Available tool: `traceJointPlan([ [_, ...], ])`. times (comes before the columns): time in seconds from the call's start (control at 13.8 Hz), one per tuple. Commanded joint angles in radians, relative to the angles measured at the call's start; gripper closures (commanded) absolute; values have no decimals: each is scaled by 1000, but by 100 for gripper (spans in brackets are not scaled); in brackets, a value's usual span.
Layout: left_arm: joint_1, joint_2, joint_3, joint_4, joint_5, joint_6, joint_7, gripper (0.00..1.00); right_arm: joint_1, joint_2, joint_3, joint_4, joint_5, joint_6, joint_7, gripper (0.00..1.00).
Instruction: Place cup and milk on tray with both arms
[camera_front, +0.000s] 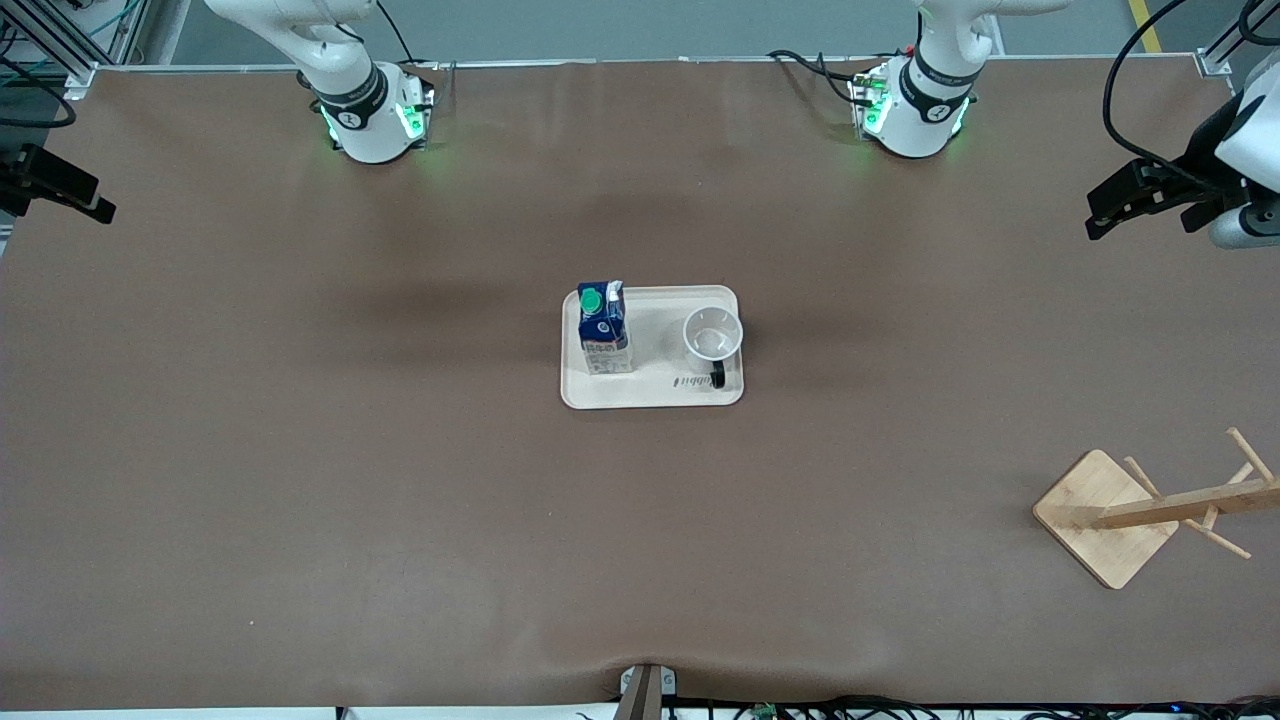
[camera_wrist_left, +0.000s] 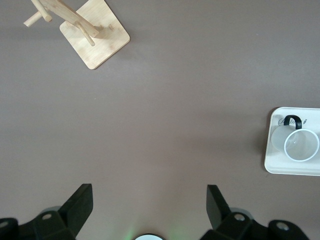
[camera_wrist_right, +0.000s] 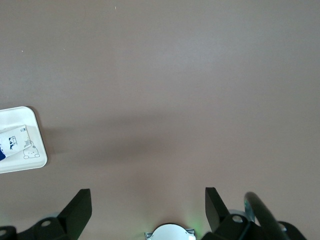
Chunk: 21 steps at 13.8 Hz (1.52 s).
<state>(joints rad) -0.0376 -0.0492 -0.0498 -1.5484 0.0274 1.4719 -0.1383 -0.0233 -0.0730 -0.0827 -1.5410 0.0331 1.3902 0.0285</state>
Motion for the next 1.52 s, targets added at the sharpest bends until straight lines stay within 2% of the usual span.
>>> traceJointPlan([
  [0.0,-4,3,-5,8,11,7,-9,0,0,-28,-2,-30,11,9,2,0],
  [1.08,7,5,-4,10,9,-5,-4,0,0,-27,-3,-28,11,7,2,0],
  [1.44,10,12,-2,48,8,-5,6,0,-1,-25,-3,-28,11,6,2,0],
])
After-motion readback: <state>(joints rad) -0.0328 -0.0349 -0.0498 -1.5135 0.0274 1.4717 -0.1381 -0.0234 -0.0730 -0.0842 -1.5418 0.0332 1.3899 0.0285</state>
